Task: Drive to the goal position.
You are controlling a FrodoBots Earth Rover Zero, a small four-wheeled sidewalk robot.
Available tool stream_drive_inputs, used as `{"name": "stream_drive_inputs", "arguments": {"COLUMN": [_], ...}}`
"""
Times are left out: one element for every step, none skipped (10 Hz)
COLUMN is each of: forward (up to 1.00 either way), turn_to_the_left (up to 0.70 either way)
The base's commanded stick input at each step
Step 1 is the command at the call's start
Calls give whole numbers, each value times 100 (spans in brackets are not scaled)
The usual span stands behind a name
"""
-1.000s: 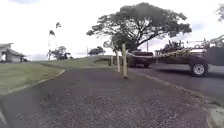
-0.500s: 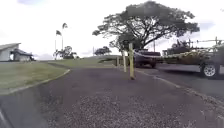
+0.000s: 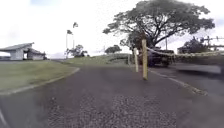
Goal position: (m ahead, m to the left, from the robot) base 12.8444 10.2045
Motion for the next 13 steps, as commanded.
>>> {"name": "stream_drive_inputs", "arguments": {"forward": [70,70,70,70,70,70,70,70,70,70,70,70,70], "turn_to_the_left": [35,35,35,35,35,35,35,35,33,2,0,0,0]}}
